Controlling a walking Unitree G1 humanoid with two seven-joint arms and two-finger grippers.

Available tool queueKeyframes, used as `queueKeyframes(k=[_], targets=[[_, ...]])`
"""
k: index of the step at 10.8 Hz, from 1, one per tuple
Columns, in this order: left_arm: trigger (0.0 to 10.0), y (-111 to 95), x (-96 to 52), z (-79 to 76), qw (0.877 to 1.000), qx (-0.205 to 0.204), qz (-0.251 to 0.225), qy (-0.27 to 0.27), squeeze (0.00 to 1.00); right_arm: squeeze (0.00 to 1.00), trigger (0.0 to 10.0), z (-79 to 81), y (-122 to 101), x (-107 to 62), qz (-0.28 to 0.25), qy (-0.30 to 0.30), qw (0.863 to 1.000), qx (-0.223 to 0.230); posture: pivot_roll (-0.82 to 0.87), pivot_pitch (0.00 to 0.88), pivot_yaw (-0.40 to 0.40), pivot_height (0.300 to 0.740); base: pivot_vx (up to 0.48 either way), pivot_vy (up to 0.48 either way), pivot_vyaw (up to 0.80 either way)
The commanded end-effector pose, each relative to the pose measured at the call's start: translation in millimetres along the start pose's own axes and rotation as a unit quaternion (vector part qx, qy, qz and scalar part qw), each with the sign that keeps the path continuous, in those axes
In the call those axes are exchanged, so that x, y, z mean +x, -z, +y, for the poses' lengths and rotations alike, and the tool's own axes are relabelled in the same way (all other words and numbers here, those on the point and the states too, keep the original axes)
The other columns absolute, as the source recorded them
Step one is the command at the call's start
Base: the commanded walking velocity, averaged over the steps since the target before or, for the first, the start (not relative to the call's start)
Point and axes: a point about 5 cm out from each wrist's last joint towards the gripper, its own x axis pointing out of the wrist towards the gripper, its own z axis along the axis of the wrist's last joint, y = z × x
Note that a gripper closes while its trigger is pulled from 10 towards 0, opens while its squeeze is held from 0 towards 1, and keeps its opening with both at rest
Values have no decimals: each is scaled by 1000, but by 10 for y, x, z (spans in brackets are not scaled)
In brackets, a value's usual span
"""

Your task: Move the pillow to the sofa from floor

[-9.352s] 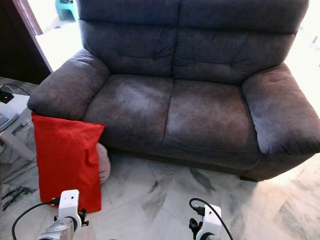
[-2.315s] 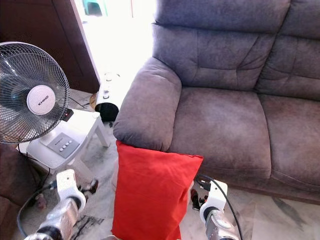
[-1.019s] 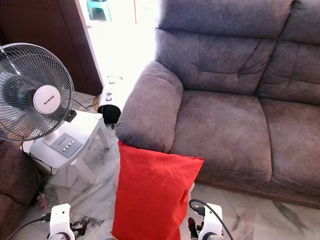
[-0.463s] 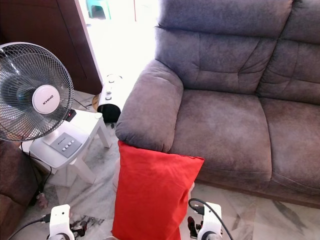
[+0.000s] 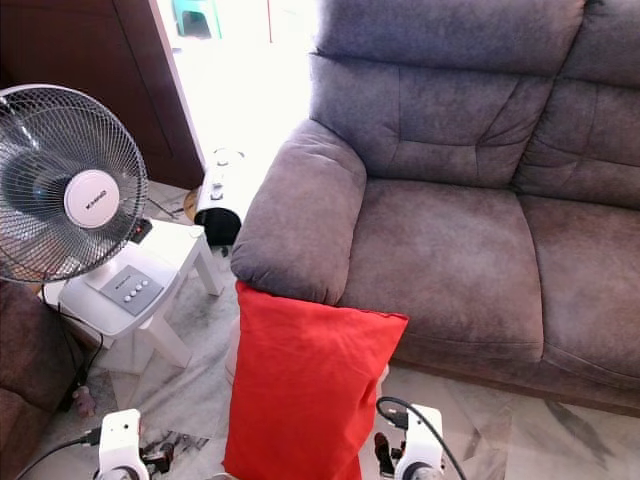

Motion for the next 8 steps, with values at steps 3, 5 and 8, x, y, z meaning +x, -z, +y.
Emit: queueKeyframes(k=[3,5,8], targets=[[10000,100,-23,80,1000,-1,20,-9,0,0,10000,21,1,2,-2,-4,1000,5,85,127,-21,659,0,0,0],[10000,82,-21,85,1000,-6,13,-10,0,0,10000,23,0,3,-1,-4,1000,4,85,127,-21,632,0,0,0],[10000,52,-12,53,1000,-5,9,-7,0,0,10000,22,1,3,-1,-3,1000,2,85,127,-22,594,0,0,0]])
